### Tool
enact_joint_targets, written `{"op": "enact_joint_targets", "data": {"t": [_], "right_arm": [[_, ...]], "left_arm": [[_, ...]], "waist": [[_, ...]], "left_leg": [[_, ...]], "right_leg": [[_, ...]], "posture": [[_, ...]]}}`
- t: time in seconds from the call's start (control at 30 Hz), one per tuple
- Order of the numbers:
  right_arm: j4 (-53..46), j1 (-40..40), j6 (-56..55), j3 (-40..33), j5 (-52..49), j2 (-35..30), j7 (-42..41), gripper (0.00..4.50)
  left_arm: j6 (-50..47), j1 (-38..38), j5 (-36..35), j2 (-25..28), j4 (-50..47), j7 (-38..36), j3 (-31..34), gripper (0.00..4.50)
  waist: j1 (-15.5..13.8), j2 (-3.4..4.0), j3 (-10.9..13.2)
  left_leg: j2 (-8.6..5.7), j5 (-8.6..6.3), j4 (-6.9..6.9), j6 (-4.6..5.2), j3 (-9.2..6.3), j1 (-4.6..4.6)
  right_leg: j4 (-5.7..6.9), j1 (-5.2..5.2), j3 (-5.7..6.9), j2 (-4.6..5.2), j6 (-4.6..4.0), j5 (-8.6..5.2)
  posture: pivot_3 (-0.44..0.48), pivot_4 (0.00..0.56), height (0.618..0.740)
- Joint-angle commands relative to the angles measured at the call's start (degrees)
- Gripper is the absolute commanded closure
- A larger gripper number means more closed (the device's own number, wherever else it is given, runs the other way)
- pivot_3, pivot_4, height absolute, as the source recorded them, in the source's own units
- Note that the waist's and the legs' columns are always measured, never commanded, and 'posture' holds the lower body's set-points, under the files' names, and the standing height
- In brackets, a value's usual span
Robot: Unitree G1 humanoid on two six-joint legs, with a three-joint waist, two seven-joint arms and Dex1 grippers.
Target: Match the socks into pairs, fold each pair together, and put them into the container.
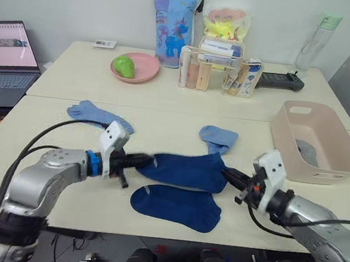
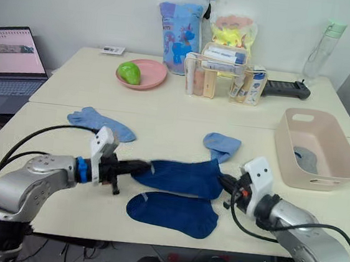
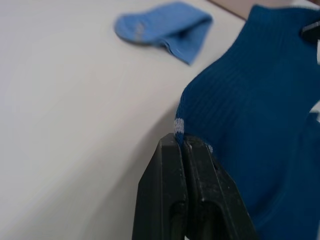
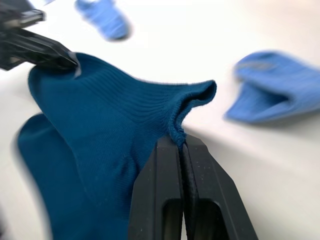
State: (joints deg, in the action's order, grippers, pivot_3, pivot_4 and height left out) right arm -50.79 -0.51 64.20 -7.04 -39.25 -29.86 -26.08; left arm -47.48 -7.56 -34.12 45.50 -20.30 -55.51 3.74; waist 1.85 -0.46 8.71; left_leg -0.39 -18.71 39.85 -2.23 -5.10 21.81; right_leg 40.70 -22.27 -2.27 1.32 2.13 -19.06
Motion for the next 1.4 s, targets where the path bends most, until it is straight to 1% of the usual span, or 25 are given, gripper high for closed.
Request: {"op": "enact_joint_targets", "data": {"t": [0.03,0.07,0.13,0.2,0.3,0.43,0.53,0.67,0.8,0.87,1.0,1.07,1.17,1.2,1.27,1.3,1.33,1.4], "right_arm": [[-4.22,-1.04,0.81,-0.70,-3.77,-1.90,-0.46,4.50],[-4.41,-1.81,0.57,-0.83,-3.90,-2.22,-0.07,4.50],[-4.15,-4.23,-0.20,-0.21,-2.41,-2.39,1.59,4.50],[-3.35,-6.27,-1.80,1.73,-0.08,-3.18,2.15,4.50],[-2.27,-8.22,-4.62,4.91,2.78,-4.87,1.67,4.50],[-0.86,-10.06,-7.38,7.75,5.52,-6.61,1.27,4.50],[-0.30,-10.71,-8.76,8.85,6.67,-7.47,0.74,4.50],[-0.19,-11.03,-9.65,8.65,6.77,-7.47,0.68,4.50],[0.50,-10.92,-9.44,9.32,6.80,-8.09,0.52,4.50],[0.55,-11.06,-9.48,8.71,6.03,-7.05,0.99,4.50],[0.36,-12.17,-9.77,7.42,5.70,-5.81,1.82,3.53],[-0.19,-12.83,-9.99,6.43,5.50,-4.86,2.29,2.76],[-1.10,-13.42,-11.62,1.97,5.03,-2.83,3.58,1.74],[-0.92,-13.24,-11.77,0.66,4.60,-2.23,3.81,1.44],[-1.31,-11.95,-12.57,-1.16,3.49,-1.76,3.48,0.75],[-1.80,-11.06,-13.06,-2.33,2.23,-1.68,2.91,0.43],[-2.30,-9.73,-13.00,-2.45,1.25,-1.59,2.80,0.08],[-3.03,-6.30,-11.95,0.20,1.36,-1.03,4.44,0.08]], "left_arm": [[-0.27,1.67,-1.93,0.65,-4.30,-0.53,0.18,4.47],[0.80,2.85,-0.89,0.71,-4.75,-0.27,-0.54,4.47],[3.30,5.33,1.39,-0.80,-4.79,1.74,-1.73,4.47],[5.69,6.47,3.67,-2.49,-3.66,4.04,-2.63,4.47],[10.16,6.86,8.64,-2.23,-1.10,4.69,-5.18,4.47],[9.33,6.00,8.41,-2.99,-0.10,5.30,-5.36,4.47],[8.70,5.82,8.18,-1.94,-0.46,4.09,-5.99,4.47],[7.06,6.29,5.85,-0.96,-2.50,2.34,-5.05,4.47],[7.56,6.80,7.41,-0.80,-1.60,2.95,-6.22,4.47],[6.93,6.70,6.12,-1.12,-1.09,2.25,-5.62,4.47],[14.04,7.02,11.70,0.85,1.19,1.29,-6.80,3.64],[13.69,6.70,9.85,-0.12,1.60,1.45,-4.98,2.99],[15.30,5.15,7.49,-1.75,1.88,2.42,-0.43,2.10],[15.09,5.17,6.50,-1.13,1.93,1.29,0.77,1.83],[14.92,5.74,5.90,2.08,1.19,-1.86,2.44,1.22],[14.22,5.51,5.23,3.38,0.11,-2.53,3.30,1.18],[15.42,4.90,6.12,4.47,0.01,-2.70,3.74,1.18],[16.79,3.45,6.29,5.87,1.98,-3.72,5.08,1.18]], "waist": [[-0.04,-0.02,0.04],[-0.06,-0.05,0.05],[-0.08,-0.05,0.05],[-0.13,-0.05,0.05],[-0.16,-0.12,0.10],[-0.15,-0.13,0.10],[-0.15,-0.13,0.11],[-0.15,-0.15,0.12],[-0.15,-0.15,0.12],[-0.16,-0.15,0.12],[-0.17,-0.15,0.12],[-0.18,-0.15,0.12],[-0.18,-0.16,0.13],[-0.19,-0.18,0.13],[-0.06,-0.21,0.15],[0.05,-0.20,0.16],[0.07,-0.19,0.18],[-0.01,-0.14,0.21]], "left_leg": [[0.00,0.00,0.01,0.00,0.00,0.00],[-0.01,0.00,0.03,0.00,0.00,-0.02],[-0.02,0.00,0.03,0.00,0.02,-0.06],[-0.02,0.00,-0.02,0.00,0.02,-0.04],[-0.01,0.00,-0.01,-0.01,0.00,-0.02],[-0.01,0.00,-0.01,0.00,0.02,-0.02],[-0.01,0.00,-0.01,0.00,0.02,-0.03],[-0.01,0.00,-0.01,0.00,0.01,-0.02],[-0.01,0.00,-0.01,0.00,0.02,-0.03],[-0.01,0.00,-0.01,0.00,0.01,-0.02],[-0.01,0.00,-0.02,0.00,0.00,-0.02],[-0.01,0.00,-0.02,0.00,0.02,-0.03],[-0.01,0.00,-0.01,0.00,0.01,-0.02],[-0.01,0.00,-0.01,0.00,0.00,-0.01],[0.00,0.00,-0.01,0.00,0.00,-0.02],[0.01,0.00,-0.02,-0.01,0.02,-0.03],[0.01,0.00,-0.03,-0.01,0.03,-0.04],[0.02,0.00,-0.05,-0.01,0.02,-0.06]], "right_leg": [[0.02,0.00,0.00,0.00,0.00,0.00],[0.02,0.04,0.00,0.00,0.00,0.00],[-0.01,0.08,-0.02,0.01,0.00,0.00],[-0.11,0.08,-0.02,0.01,0.00,0.00],[-0.13,0.07,0.01,0.00,0.00,0.00],[-0.12,0.08,0.01,0.00,0.00,0.00],[-0.12,0.07,0.00,0.00,0.00,0.00],[-0.12,0.08,0.01,0.00,0.00,0.00],[-0.12,0.08,0.00,0.00,0.00,0.00],[-0.12,0.08,0.01,0.00,0.00,0.00],[-0.12,0.08,0.02,0.00,0.00,0.00],[-0.13,0.08,-0.01,0.00,0.00,0.00],[-0.13,0.08,0.01,0.00,0.00,0.00],[-0.13,0.08,0.02,0.00,0.00,0.00],[-0.12,0.08,0.02,0.00,0.00,0.00],[-0.11,0.07,0.01,-0.01,0.00,0.00],[-0.11,0.06,-0.01,-0.02,0.00,0.00],[-0.10,0.07,0.01,-0.03,0.00,0.00]], "posture": [[0.000,0.150,0.703],[0.000,0.150,0.703],[0.000,0.150,0.703],[0.000,0.150,0.703],[0.000,0.150,0.703],[0.000,0.150,0.703],[0.000,0.150,0.703],[0.000,0.150,0.703],[0.000,0.150,0.703],[0.000,0.150,0.703],[0.000,0.150,0.703],[0.000,0.150,0.703],[0.000,0.150,0.703],[0.000,0.150,0.703],[0.000,0.150,0.703],[0.000,0.150,0.703],[0.000,0.150,0.703],[0.000,0.150,0.703]]}}
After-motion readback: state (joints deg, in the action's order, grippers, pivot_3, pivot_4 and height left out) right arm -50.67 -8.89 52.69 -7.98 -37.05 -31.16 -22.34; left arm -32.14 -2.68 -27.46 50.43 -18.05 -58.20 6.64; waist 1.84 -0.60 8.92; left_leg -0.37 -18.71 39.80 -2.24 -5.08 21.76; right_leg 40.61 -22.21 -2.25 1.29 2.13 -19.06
